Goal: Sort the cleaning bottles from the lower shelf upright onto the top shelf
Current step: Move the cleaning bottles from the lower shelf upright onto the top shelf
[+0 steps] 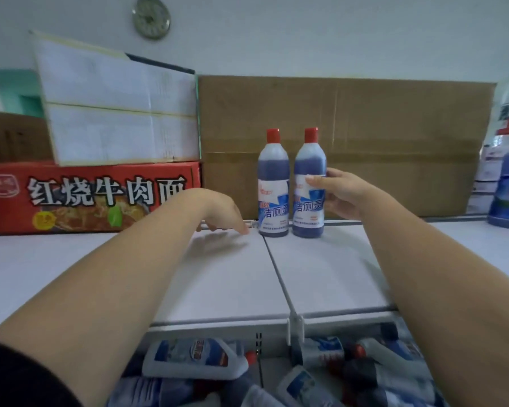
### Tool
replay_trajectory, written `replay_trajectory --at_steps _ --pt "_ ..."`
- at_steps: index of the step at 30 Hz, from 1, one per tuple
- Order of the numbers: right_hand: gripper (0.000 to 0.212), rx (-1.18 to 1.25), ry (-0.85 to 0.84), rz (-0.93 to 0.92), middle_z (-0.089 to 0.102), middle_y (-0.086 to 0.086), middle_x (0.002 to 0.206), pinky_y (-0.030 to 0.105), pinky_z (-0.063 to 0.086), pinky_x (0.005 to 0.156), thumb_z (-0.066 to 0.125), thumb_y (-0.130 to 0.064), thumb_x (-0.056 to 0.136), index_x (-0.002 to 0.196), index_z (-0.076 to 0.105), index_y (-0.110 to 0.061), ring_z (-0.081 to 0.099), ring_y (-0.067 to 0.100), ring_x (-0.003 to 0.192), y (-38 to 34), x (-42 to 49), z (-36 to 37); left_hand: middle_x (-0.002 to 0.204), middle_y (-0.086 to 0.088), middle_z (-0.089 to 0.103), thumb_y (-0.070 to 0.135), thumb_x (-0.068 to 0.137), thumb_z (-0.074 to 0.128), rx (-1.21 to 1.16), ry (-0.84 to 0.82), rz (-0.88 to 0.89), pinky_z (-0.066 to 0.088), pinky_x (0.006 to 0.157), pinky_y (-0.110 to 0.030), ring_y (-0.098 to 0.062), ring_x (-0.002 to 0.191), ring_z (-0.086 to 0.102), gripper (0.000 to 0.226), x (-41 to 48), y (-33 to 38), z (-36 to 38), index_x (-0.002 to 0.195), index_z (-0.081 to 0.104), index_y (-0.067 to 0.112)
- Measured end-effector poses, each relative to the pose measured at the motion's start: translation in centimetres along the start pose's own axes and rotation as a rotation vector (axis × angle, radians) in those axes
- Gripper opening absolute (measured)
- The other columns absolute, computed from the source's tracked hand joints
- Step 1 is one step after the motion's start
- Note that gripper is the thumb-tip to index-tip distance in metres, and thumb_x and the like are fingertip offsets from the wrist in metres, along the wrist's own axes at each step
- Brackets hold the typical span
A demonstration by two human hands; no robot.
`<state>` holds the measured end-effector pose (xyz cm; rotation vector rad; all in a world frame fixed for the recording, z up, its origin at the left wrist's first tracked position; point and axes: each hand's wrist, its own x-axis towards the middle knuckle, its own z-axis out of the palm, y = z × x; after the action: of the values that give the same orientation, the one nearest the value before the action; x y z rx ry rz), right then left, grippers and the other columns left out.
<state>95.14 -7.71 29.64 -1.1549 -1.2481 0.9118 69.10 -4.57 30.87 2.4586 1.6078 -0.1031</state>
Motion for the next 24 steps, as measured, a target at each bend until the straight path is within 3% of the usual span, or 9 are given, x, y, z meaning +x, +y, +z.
replay_trajectory --at_steps 12,16,20,24 --pt "0.033 0.108 -0.041 -0.031 0.071 0.012 0.12 0.04 0.056 0.083 0.061 -0.011 0.098 0.131 0.059 -0.01 0.068 0.027 0.108 1.0 0.1 0.4 0.127 0.0 0.06 0.049 0.096 0.059 -0.033 -0.017 -0.047 0.05 0.103 -0.044 -0.022 0.115 0.06 0.047 0.5 0.4 0.6 0.138 0.058 0.028" --pt "0.017 0.023 -0.048 0.035 0.073 0.009 0.109 0.045 0.056 0.085 0.061 -0.018 0.099 0.115 0.063 -0.013 0.07 0.025 0.098 0.9 -0.7 0.7 0.129 0.0 0.059 0.05 0.096 0.058 -0.023 -0.017 -0.057 0.05 0.103 -0.044 -0.022 0.117 0.059 0.049 0.0 0.6 0.9 0.139 0.057 0.027" --pt "0.028 -0.327 -0.002 0.154 0.073 0.006 0.114 0.048 0.052 0.1 0.07 -0.029 0.093 0.115 0.063 -0.012 0.07 0.026 0.104 0.5 -1.3 0.9 0.129 0.0 0.059 0.05 0.097 0.057 -0.014 0.005 -0.072 0.05 0.102 -0.043 -0.022 0.115 0.06 0.049 -1.1 1.1 1.3 0.139 0.056 0.025" --pt "0.028 -0.879 -0.021 0.218 0.062 0.006 0.11 0.036 0.05 0.082 0.06 -0.031 0.096 0.12 0.056 -0.016 0.06 0.025 0.09 0.4 -3.3 1.5 0.126 0.001 0.061 0.05 0.097 0.057 -0.004 0.034 -0.077 0.051 0.101 -0.045 -0.023 0.114 0.06 0.047 -2.7 2.0 2.2 0.136 0.059 0.023"
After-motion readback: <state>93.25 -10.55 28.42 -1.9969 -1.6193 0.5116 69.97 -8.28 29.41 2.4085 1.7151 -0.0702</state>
